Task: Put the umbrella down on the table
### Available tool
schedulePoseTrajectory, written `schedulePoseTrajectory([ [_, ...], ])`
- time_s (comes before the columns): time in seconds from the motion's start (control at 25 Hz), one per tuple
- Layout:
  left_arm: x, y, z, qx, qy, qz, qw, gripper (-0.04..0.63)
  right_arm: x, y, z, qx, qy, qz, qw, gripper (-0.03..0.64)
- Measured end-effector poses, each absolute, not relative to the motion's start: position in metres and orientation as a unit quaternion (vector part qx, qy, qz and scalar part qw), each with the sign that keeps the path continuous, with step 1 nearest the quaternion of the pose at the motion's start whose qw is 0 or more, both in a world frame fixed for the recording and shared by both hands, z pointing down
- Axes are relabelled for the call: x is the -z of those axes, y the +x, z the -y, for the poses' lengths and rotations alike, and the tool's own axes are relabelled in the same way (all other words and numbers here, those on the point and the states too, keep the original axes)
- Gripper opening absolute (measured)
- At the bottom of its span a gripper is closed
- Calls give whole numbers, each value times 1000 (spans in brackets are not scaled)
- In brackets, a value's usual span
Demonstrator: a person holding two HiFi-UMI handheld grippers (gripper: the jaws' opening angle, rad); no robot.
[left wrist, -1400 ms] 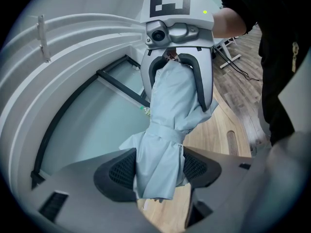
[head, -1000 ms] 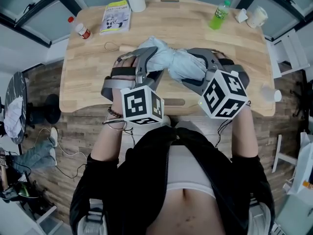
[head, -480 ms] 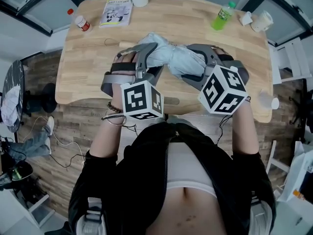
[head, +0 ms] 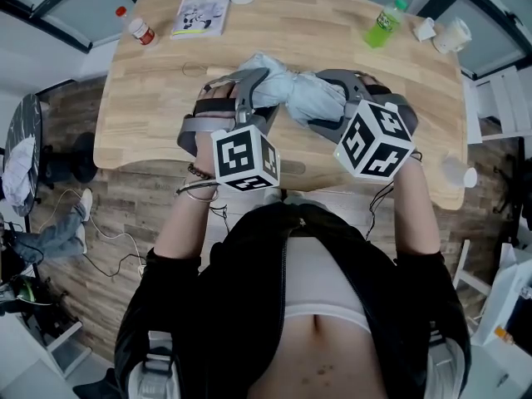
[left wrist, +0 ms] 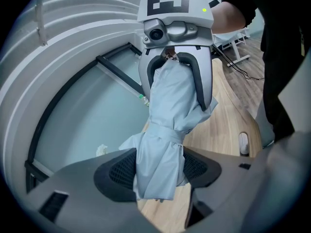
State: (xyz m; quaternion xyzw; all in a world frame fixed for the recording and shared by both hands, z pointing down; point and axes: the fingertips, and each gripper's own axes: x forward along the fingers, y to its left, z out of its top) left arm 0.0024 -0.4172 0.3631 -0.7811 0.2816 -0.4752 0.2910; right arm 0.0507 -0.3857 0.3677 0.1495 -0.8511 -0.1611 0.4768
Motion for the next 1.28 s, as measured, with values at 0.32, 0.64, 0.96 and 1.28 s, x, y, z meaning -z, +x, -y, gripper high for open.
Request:
schedulePoseTrajectory([
  [0.32,-387,2,421,489,-781,-274,275,279,-391,50,390,146,135,856,477,353],
  [0.64,-410,2,424,501,-782,-265,258,279,-413,50,392,133,123,861,476,353],
  [0.96,-434,2,428,517,-783,-255,235,279,-435,50,396,113,109,864,478,353],
  [1.28,-454,0,429,530,-781,-249,220,279,-454,48,399,103,95,868,477,353],
])
